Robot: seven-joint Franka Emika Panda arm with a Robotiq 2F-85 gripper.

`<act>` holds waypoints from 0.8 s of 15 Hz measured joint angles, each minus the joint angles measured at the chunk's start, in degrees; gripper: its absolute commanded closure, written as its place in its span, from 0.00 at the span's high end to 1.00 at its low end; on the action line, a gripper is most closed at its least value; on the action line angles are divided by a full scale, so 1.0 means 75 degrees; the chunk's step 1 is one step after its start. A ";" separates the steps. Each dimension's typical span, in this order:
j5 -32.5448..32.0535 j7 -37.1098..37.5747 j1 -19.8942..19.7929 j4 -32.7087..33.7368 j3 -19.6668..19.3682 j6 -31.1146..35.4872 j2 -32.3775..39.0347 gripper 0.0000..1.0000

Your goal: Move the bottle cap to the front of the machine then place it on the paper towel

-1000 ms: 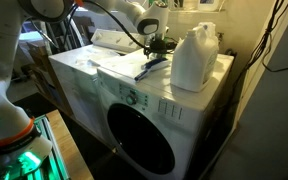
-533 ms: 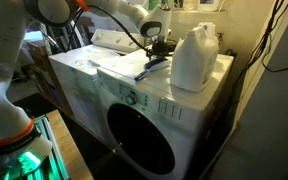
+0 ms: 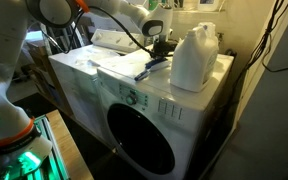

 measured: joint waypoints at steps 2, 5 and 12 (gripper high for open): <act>-0.0246 0.0600 0.0094 0.0034 -0.0088 0.0000 -0.0024 0.17; -0.0589 0.1626 0.0304 0.0012 -0.0188 0.0002 -0.0148 0.18; -0.1289 0.3618 0.0782 -0.1224 -0.0258 0.0020 -0.1584 0.18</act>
